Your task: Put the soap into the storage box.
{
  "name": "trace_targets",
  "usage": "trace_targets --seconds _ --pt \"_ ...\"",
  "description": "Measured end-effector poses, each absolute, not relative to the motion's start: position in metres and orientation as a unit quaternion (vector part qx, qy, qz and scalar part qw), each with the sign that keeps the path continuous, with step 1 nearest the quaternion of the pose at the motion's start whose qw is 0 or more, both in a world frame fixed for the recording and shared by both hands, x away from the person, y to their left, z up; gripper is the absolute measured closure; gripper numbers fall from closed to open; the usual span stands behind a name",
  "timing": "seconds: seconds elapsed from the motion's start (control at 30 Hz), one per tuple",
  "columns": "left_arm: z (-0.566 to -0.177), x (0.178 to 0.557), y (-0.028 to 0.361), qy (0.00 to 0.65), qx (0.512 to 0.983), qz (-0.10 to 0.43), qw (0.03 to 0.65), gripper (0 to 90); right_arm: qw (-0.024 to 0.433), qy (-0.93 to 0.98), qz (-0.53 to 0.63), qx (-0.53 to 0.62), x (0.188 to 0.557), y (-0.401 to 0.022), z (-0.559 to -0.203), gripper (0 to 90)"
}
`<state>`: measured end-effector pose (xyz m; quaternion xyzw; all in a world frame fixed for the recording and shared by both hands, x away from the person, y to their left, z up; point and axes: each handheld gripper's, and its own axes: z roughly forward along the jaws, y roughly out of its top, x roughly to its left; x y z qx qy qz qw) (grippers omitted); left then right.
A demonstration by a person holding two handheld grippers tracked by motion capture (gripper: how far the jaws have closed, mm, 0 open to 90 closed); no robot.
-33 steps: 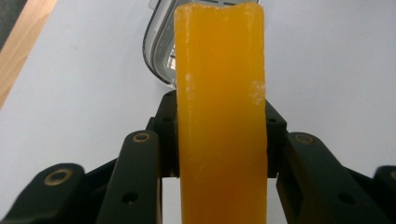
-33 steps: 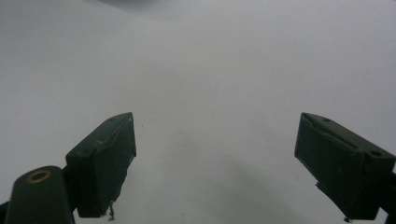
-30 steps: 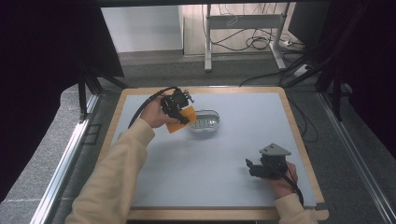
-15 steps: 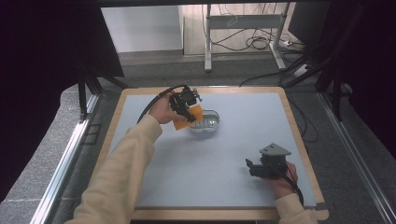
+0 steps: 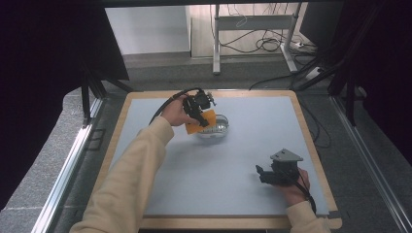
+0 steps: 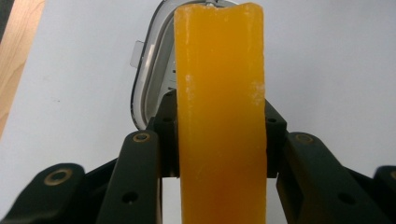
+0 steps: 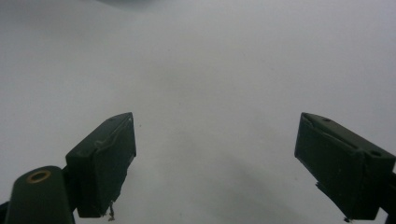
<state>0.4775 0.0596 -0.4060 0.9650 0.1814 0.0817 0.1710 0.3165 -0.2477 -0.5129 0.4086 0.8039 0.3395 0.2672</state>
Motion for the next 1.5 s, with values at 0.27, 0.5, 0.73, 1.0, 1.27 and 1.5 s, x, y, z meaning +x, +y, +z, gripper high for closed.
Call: trace_targets --seconds 0.27,0.5,0.73,1.0,1.27,1.5 --pt "-0.409 0.484 0.054 0.178 0.966 0.08 0.172 61.5 0.267 0.804 0.34 0.409 0.316 -0.248 -0.513 13.1" --pt "-0.413 0.487 0.045 0.163 0.97 0.077 0.163 61.5 0.268 0.803 0.341 0.409 0.317 -0.249 -0.512 13.1" --pt "-0.411 0.496 0.029 0.147 0.973 0.078 0.158 61.5 0.27 0.801 0.343 0.41 0.316 -0.25 -0.512 13.1" --pt "-0.412 0.503 0.017 0.134 0.976 0.071 0.157 61.5 0.269 0.801 0.343 0.411 0.316 -0.25 -0.511 13.1" --pt "-0.42 0.508 0.015 0.132 0.977 0.066 0.151 61.5 0.27 0.799 0.345 0.411 0.316 -0.25 -0.511 13.3" --pt "-0.428 0.512 0.018 0.13 0.978 0.058 0.154 61.5 0.268 0.8 0.343 0.413 0.317 -0.25 -0.513 13.3"
